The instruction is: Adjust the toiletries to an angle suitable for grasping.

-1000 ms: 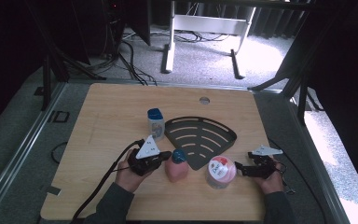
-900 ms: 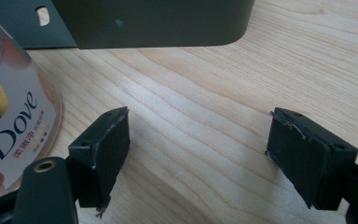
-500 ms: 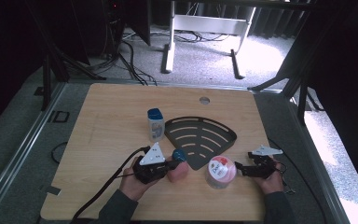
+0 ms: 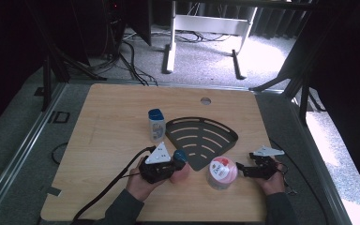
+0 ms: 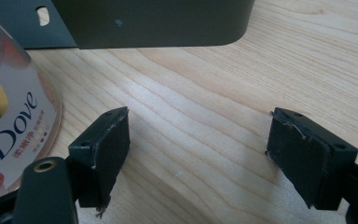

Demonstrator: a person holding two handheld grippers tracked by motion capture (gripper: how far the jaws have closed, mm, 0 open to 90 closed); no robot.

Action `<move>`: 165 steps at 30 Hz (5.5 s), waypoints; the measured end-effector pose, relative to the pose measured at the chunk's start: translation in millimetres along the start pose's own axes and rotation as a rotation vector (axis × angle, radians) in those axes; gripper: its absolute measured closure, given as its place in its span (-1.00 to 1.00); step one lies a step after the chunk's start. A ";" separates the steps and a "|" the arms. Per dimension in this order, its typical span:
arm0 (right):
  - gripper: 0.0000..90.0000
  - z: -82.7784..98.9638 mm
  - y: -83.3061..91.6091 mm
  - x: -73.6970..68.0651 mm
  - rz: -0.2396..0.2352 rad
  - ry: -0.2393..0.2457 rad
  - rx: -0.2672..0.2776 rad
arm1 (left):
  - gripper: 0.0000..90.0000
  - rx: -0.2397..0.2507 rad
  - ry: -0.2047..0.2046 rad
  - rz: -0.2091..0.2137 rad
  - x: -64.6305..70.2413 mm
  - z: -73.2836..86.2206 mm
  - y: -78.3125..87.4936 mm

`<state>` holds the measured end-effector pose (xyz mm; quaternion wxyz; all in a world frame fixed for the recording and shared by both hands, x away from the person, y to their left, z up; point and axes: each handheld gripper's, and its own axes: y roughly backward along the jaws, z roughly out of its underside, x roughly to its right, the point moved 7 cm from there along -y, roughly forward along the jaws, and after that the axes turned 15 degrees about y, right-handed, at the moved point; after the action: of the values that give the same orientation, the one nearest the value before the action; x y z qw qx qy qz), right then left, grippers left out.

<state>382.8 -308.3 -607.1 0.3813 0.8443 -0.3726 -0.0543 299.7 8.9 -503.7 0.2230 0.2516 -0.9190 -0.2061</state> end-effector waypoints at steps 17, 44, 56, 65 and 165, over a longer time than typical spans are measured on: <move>-0.54 0.0 0.0 0.0 0.000 -0.001 0.000 | 0.87 -0.027 -0.012 0.021 4.2 1.2 -22.1; -0.54 0.0 0.0 0.0 0.000 0.000 0.000 | 0.95 -0.056 -0.026 -0.039 -3.9 5.4 -28.1; -0.54 0.0 0.0 0.0 0.000 0.000 0.000 | 0.97 -0.055 -0.041 -0.047 -4.3 5.8 -28.2; -0.54 0.0 0.0 0.0 0.000 0.000 0.000 | 0.97 -0.069 -0.055 -0.054 -3.1 7.4 -25.8; 0.72 -26.6 25.7 -19.2 0.005 0.082 0.096 | 0.65 -0.105 0.030 -0.193 -54.1 21.7 -31.5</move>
<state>363.9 -290.5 -574.5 0.3554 0.8622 -0.3609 -0.0011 342.2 19.8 -553.5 0.2289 0.3299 -0.8750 -0.2705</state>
